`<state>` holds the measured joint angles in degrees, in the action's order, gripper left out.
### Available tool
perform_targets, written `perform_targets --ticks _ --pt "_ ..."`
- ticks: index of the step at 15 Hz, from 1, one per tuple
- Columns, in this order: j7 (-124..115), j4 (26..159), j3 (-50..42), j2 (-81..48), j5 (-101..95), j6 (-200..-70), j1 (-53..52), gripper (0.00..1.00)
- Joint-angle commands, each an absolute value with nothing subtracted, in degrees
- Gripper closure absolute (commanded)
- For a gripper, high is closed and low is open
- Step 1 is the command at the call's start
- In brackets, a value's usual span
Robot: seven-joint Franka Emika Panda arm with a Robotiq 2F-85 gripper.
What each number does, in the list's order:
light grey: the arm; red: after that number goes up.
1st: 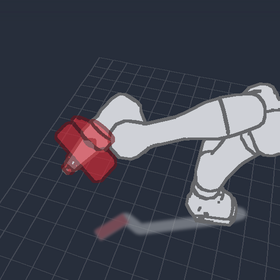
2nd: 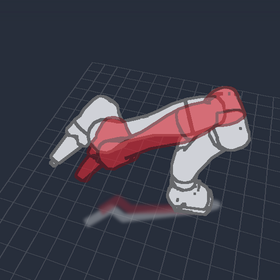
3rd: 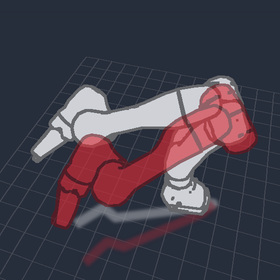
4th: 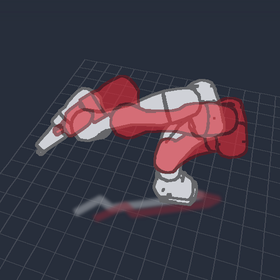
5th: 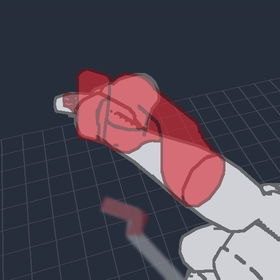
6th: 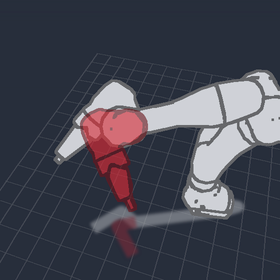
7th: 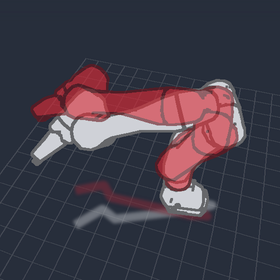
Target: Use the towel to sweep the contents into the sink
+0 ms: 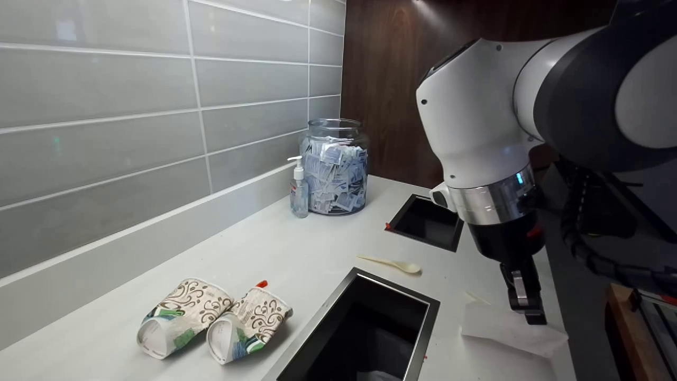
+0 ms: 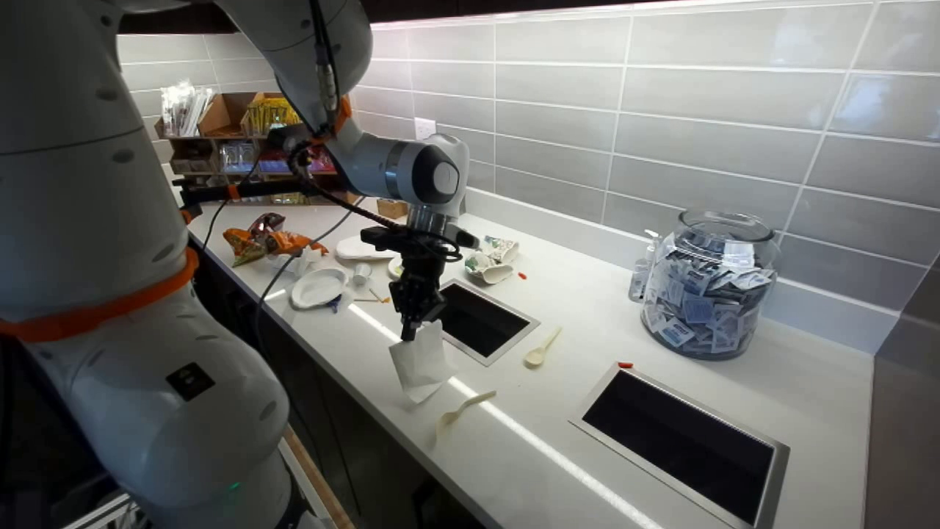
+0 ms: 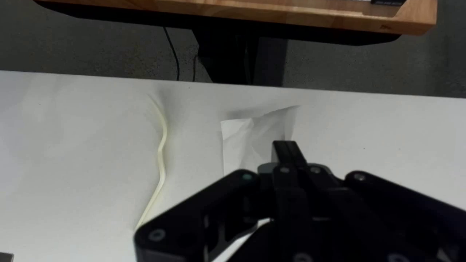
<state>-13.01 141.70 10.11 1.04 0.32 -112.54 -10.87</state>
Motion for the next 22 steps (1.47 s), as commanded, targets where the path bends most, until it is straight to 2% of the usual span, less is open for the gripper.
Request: perform_targets --ticks 1,2,4,13,22 --pt "-14.8 143.4 10.3 1.1 -1.1 -116.3 -10.6 1.0" --pt "-14.9 143.5 10.2 1.0 -1.0 -116.4 -10.5 0.74" --pt "-15.1 143.7 10.1 1.0 -0.9 -116.0 -10.4 0.68" --pt "-14.6 146.1 9.6 6.1 2.1 -120.2 -9.8 0.01" --pt "-12.9 153.8 9.0 24.1 2.0 -122.2 -9.1 0.0"
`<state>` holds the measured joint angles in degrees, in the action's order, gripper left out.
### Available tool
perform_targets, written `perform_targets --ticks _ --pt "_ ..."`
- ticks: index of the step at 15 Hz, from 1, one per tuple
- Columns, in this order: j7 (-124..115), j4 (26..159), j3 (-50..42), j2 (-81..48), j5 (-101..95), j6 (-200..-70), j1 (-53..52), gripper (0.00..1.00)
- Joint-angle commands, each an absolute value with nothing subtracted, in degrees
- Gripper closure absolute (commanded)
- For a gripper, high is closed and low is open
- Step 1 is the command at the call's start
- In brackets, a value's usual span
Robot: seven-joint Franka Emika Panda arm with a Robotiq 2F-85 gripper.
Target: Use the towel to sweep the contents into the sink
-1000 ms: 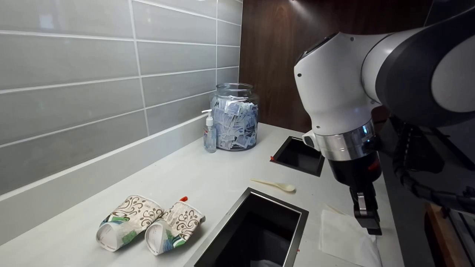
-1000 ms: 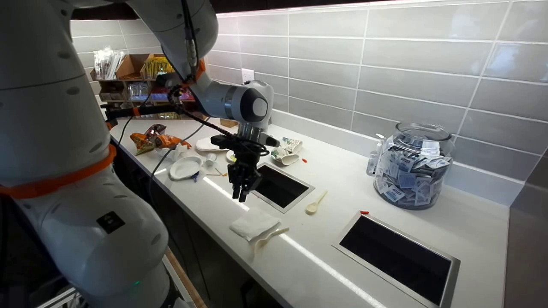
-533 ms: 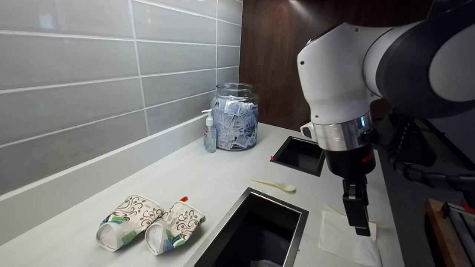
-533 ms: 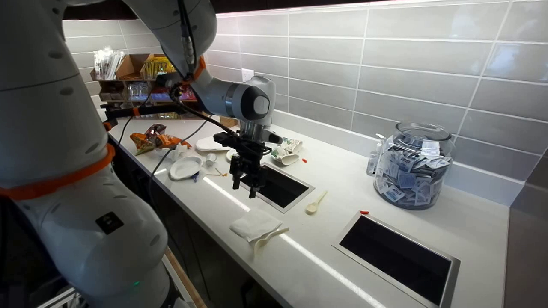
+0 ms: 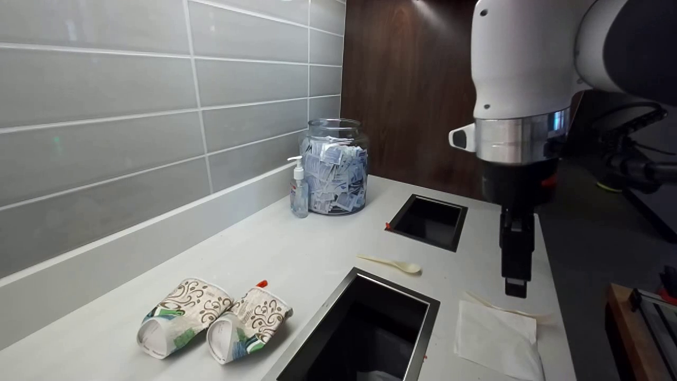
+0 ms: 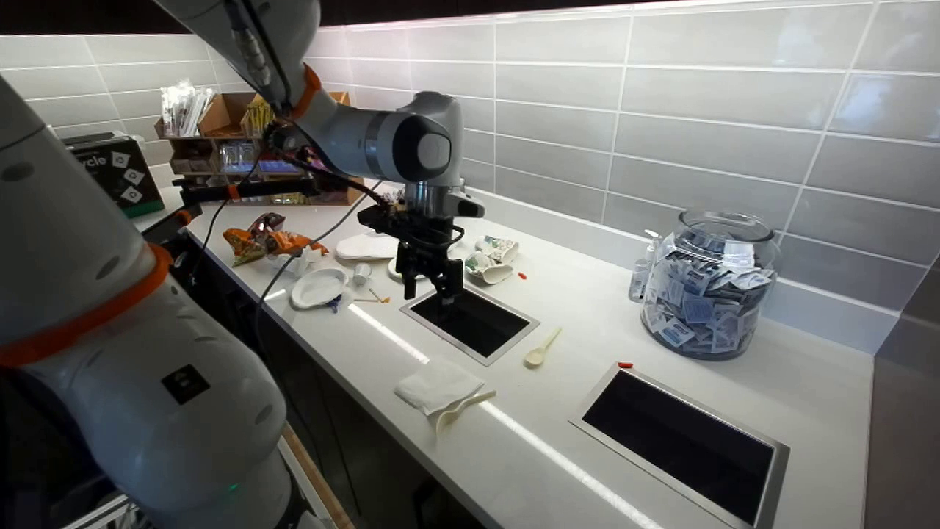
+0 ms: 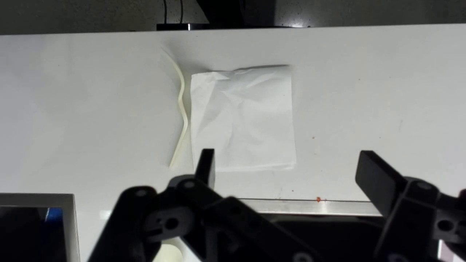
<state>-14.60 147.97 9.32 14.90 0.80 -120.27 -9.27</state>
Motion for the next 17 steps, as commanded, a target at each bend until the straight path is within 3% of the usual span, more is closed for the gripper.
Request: perform_targets --ticks 1,10,17 --pt "-12.7 154.7 8.9 26.5 2.0 -121.8 -9.1 0.0" --pt "-12.8 159.8 8.3 40.8 1.9 -120.3 -8.7 0.0" --pt "-13.3 156.9 9.1 38.3 1.5 -120.1 -8.2 0.0"
